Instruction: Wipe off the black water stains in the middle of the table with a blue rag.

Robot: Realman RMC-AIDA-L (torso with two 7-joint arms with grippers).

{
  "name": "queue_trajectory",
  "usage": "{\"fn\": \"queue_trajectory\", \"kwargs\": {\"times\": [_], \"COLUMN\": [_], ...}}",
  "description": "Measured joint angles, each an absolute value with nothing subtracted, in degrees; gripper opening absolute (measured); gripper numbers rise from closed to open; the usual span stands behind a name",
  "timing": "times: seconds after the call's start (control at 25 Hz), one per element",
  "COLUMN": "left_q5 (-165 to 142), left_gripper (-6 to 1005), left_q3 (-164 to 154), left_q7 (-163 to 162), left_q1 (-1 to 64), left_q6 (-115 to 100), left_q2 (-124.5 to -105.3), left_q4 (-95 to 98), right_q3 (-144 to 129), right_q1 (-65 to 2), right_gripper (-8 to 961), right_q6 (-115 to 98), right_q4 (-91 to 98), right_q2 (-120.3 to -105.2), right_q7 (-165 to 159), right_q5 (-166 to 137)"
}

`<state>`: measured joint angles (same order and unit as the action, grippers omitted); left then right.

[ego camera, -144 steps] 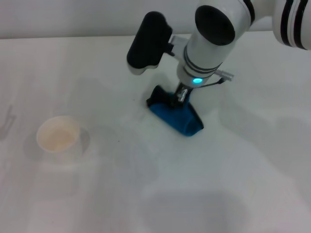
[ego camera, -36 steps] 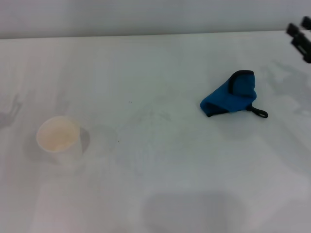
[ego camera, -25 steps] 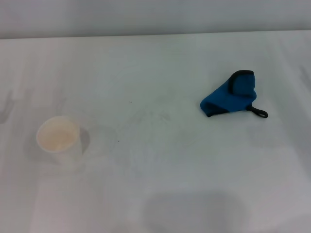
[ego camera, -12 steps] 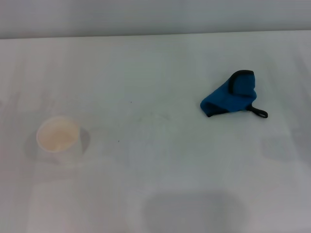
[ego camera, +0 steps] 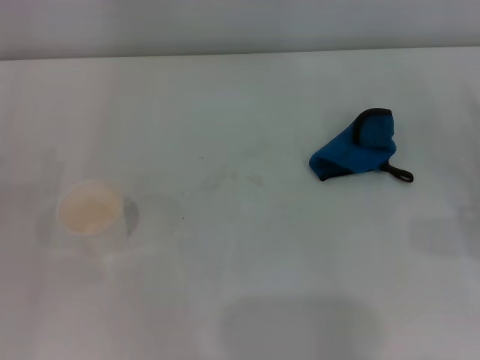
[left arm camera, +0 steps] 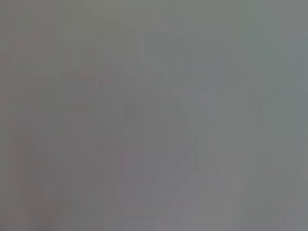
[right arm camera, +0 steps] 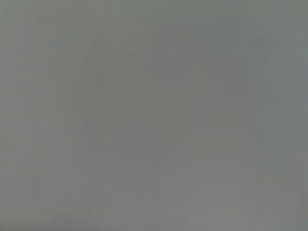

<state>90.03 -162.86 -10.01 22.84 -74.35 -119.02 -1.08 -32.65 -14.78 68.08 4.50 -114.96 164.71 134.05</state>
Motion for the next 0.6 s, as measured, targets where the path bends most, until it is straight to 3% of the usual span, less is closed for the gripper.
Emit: {"fn": "queue_trajectory", "kwargs": {"times": [0.6], "left_q5": [90.2], "left_gripper": [892], "left_q3": [-162.86], "left_q7": [-9.73], "left_q1": [24.73], "left_q6": [-73.21], "left_q2": [-118.94], "left_q4": [-1.05], "right_q3": [-32.6], "right_q1": [-15.23], "right_gripper": [868], "right_q6": [67.38], "right_q4": [4.52], "right_q2": [-114.96], "right_q7": [164.77], "right_q5": [134.05]}}
